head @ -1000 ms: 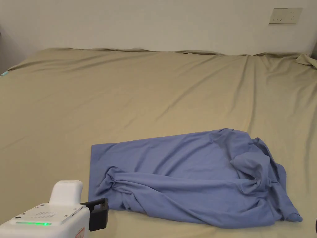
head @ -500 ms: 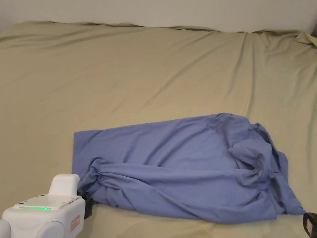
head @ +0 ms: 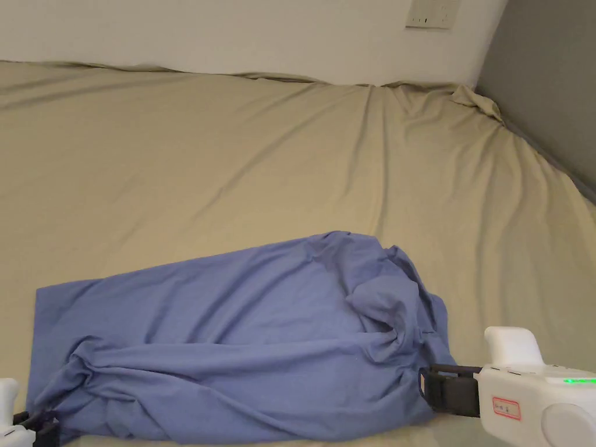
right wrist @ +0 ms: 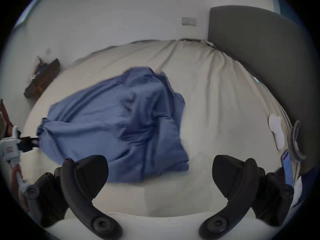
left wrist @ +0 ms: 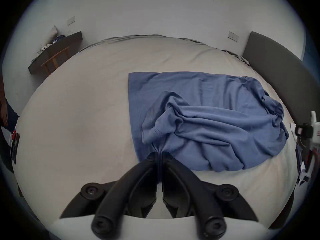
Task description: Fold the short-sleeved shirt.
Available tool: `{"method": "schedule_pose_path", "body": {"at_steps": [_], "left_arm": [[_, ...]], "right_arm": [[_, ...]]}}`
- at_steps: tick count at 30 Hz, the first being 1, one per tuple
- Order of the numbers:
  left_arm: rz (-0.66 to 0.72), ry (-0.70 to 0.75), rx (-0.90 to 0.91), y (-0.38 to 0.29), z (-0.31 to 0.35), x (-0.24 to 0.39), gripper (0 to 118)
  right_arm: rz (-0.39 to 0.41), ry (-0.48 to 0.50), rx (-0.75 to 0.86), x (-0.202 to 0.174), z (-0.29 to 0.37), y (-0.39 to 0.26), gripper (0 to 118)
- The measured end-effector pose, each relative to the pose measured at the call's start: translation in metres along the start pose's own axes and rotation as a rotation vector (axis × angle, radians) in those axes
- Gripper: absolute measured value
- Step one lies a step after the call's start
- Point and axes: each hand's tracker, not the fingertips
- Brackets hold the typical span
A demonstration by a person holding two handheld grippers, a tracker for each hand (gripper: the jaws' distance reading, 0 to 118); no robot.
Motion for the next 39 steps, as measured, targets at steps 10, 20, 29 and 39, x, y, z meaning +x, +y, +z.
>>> {"method": "schedule_pose_path", "body": {"at_steps": [10, 20, 29, 39], "left_arm": [[0.023, -0.030, -0.006, -0.003, -0.002, -0.011, 2], [-0.065, -0.044, 0.013, -0.017, 0.073, -0.028, 2], [-0.051, -0.003, -0.124, -0.076, 0.065, -0.044, 2], [-0.063, 0.090, 0.037, -0.062, 0.147, -0.042, 77]], "right_arm": [[0.080, 0.062, 0.009, -0.023, 0.005, 0.000, 13], [0.015, 0.127, 0.043, -0.007, 0.112, -0.045, 13], [-0.002, 0.116, -0.090, 0.005, 0.107, -0.102, 13], [0.066, 0.045, 0.001, 0.003, 0.153, -0.089, 114]]}}
